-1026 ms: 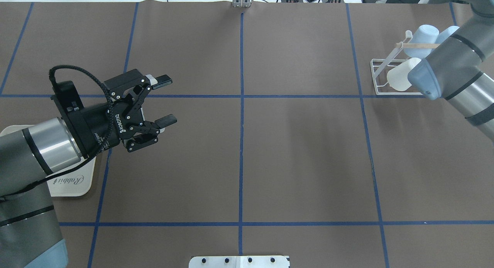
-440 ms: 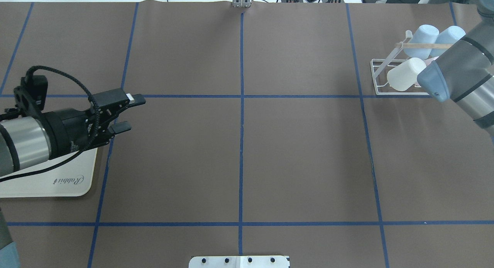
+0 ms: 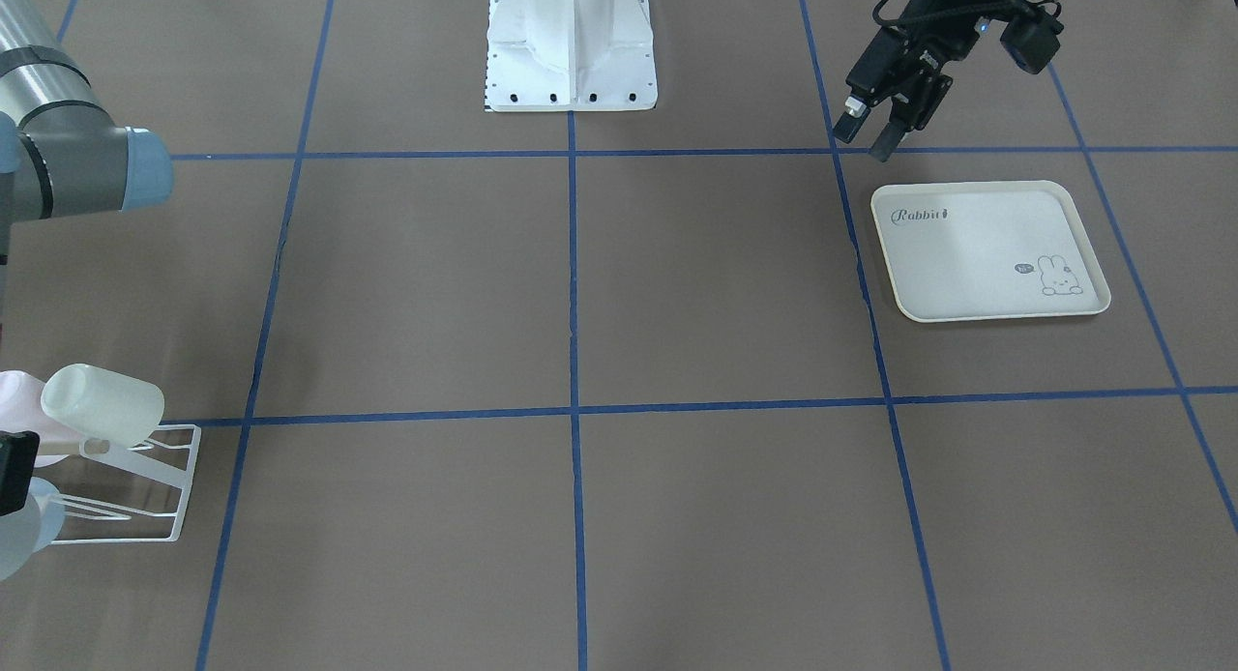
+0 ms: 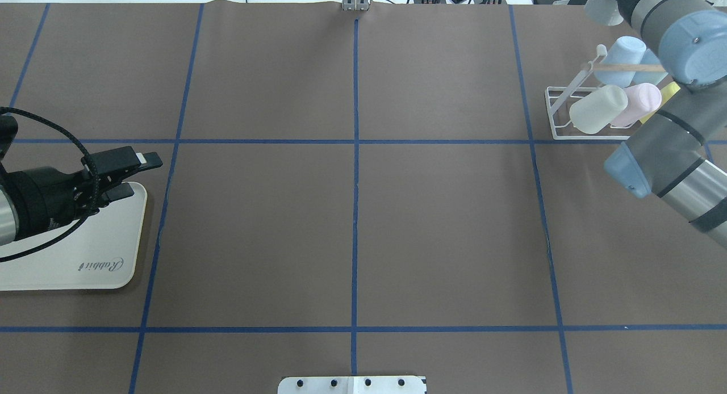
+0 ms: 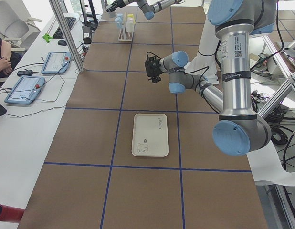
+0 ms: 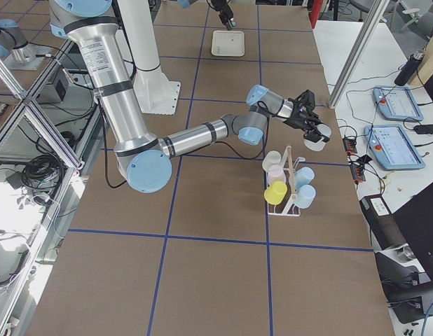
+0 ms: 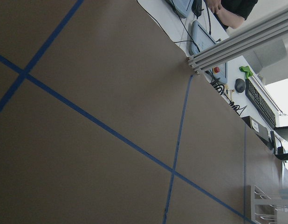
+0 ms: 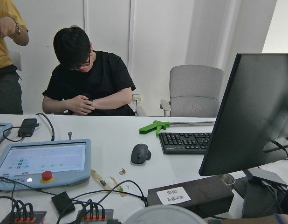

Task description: Transfer IKEA cup to right arm and place on rack

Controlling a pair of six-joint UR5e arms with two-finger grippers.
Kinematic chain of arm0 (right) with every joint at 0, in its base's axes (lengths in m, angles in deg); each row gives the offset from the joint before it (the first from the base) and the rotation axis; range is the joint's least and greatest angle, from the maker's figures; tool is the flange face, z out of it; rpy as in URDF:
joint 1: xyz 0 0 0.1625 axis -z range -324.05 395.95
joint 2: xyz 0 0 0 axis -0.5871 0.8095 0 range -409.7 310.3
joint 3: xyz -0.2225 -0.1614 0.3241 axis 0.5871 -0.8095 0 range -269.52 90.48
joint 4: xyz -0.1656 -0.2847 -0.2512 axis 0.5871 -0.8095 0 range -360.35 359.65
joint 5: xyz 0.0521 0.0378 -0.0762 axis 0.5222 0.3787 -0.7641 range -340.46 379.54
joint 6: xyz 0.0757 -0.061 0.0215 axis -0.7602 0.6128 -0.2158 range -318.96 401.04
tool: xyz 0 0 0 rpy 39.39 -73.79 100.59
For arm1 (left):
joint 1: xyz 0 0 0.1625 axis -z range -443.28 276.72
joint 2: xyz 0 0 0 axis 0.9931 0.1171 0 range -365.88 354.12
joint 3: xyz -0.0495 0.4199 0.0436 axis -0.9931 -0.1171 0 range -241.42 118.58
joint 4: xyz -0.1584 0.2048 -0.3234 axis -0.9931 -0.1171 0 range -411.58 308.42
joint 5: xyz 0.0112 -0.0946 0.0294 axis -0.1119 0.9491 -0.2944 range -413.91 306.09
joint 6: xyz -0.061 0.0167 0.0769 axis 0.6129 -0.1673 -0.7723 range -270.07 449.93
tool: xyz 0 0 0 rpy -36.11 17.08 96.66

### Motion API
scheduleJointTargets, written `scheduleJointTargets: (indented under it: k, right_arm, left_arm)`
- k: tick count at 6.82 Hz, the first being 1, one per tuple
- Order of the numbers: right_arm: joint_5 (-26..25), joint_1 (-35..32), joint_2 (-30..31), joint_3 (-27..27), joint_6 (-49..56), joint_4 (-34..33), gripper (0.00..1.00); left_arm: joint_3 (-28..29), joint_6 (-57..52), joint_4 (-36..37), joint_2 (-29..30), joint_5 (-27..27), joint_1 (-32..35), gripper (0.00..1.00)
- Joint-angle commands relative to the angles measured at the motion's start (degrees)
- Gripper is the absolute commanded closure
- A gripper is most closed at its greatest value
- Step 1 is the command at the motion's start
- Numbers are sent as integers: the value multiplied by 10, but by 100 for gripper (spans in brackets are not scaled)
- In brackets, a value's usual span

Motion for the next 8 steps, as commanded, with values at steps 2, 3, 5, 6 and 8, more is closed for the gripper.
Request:
scheduleJointTargets:
  k: [2, 3, 5, 6, 8]
  right_arm:
    - [-23, 22, 28, -4, 7, 28, 100]
    - [-23, 24, 33, -5, 7, 29, 100]
    - [-23, 26, 38, -13, 7, 29, 100]
    - [-23, 30, 39, -18, 6, 29, 100]
    - [-22, 34, 40, -19, 4, 29, 100]
  left_arm:
    - [3, -189, 6, -61, 128, 80, 0]
    - [7, -265, 6, -87, 180, 114, 0]
    - [21, -319, 6, -97, 208, 146, 0]
    - [21, -319, 6, -97, 208, 146, 0]
    - [21, -319, 6, -98, 208, 147, 0]
